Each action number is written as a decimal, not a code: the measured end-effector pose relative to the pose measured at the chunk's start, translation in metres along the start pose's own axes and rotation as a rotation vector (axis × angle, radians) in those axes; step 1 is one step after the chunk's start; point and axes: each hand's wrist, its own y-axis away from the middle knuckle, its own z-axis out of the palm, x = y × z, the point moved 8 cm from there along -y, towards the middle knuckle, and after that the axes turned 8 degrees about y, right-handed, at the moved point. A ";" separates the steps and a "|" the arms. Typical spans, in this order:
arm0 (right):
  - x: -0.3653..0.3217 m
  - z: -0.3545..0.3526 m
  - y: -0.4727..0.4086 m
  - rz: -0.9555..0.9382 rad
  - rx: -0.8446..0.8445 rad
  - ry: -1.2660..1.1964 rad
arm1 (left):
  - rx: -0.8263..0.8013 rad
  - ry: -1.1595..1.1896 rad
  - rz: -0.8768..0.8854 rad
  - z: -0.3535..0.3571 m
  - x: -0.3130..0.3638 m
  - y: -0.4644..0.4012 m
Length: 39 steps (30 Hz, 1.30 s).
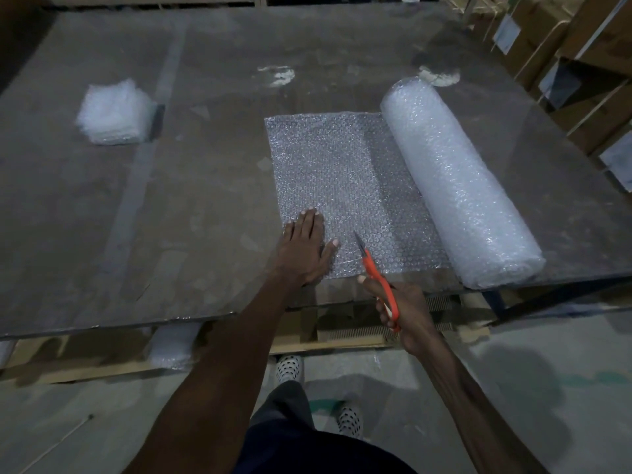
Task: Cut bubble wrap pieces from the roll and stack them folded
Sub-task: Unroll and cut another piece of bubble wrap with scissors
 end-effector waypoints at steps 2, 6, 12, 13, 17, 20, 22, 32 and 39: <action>0.002 0.000 0.000 -0.009 0.001 -0.015 | -0.004 0.005 -0.004 0.001 0.000 0.000; -0.001 0.001 0.000 0.004 0.001 0.002 | 0.002 0.004 -0.002 0.002 -0.001 0.000; -0.010 0.004 -0.004 0.026 -0.004 0.052 | 0.003 -0.005 0.003 0.007 -0.006 -0.001; -0.011 0.004 -0.005 0.031 -0.006 0.060 | 0.004 -0.008 0.005 0.007 -0.007 -0.002; -0.012 0.005 -0.009 0.017 -0.011 0.061 | 0.006 -0.010 0.002 0.008 -0.007 -0.002; -0.010 0.004 -0.009 -0.010 -0.015 0.037 | 0.003 -0.013 0.000 0.009 -0.007 -0.002; -0.010 0.003 -0.008 -0.022 -0.014 0.031 | 0.006 -0.019 0.000 0.009 -0.007 -0.002; -0.021 0.009 -0.018 0.019 -0.027 0.096 | 0.035 -0.009 0.009 0.006 -0.005 0.000; -0.019 0.010 -0.023 -0.015 -0.028 0.079 | 0.032 -0.017 0.004 0.010 -0.008 -0.002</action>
